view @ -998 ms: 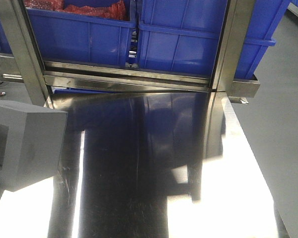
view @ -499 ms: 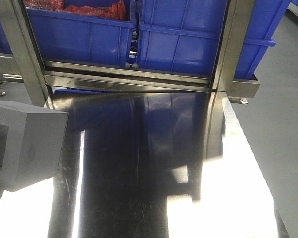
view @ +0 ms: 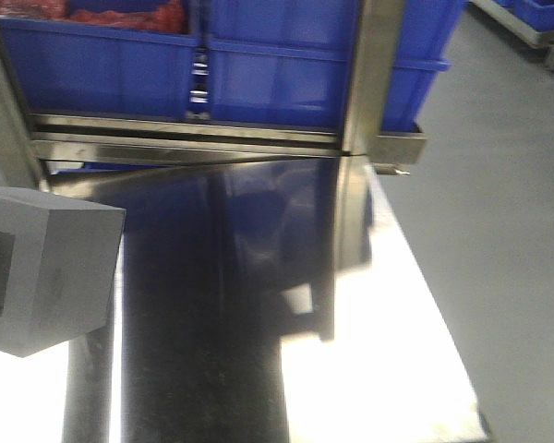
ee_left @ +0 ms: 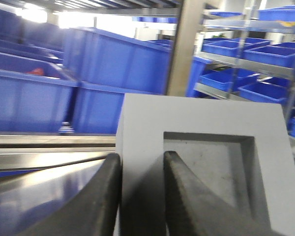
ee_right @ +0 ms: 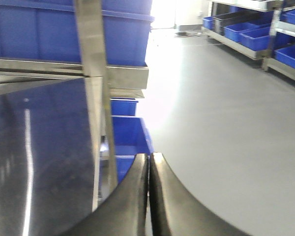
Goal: Sort gray base to blue bin
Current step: 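Drive the base to the blue bin rack holding the block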
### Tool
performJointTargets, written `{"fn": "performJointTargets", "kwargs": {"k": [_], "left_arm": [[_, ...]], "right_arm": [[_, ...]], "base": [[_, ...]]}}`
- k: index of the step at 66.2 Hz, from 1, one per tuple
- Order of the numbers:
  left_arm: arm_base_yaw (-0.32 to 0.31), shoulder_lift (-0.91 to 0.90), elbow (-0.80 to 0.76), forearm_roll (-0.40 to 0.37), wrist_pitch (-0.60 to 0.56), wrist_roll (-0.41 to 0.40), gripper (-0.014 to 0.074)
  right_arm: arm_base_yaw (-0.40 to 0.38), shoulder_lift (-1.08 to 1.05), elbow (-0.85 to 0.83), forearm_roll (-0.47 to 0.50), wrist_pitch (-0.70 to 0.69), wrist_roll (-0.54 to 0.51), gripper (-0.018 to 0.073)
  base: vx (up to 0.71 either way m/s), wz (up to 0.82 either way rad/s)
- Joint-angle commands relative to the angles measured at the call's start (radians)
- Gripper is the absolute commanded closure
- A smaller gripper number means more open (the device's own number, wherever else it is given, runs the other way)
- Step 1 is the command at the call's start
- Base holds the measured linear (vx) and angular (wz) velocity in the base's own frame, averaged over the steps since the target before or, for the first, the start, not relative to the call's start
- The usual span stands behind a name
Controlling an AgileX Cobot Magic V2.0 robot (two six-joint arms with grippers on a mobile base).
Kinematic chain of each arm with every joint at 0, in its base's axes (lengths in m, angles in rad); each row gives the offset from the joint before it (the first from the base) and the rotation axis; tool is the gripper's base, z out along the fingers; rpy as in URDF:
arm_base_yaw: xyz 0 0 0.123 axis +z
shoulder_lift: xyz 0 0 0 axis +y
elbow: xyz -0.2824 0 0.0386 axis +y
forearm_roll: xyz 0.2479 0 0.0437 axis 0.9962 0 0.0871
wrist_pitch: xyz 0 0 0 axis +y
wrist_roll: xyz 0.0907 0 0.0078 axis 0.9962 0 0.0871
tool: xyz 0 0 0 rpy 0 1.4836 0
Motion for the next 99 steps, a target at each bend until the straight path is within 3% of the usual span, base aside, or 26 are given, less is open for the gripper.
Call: {"fn": "performJointTargets", "kwargs": {"k": [1, 99], "left_arm": [[-0.005, 0.005, -0.03, -0.01, -0.106, -0.012, 0.0594], [-0.005, 0.005, -0.03, -0.01, -0.106, -0.012, 0.0594]], "right_arm": [[-0.002, 0.018, 0.002, -0.004, -0.072, -0.012, 0.0564], [-0.002, 0.018, 0.002, -0.004, -0.072, -0.012, 0.0564]], "base": [[-0.12, -0.47], [-0.05, -0.69]]}}
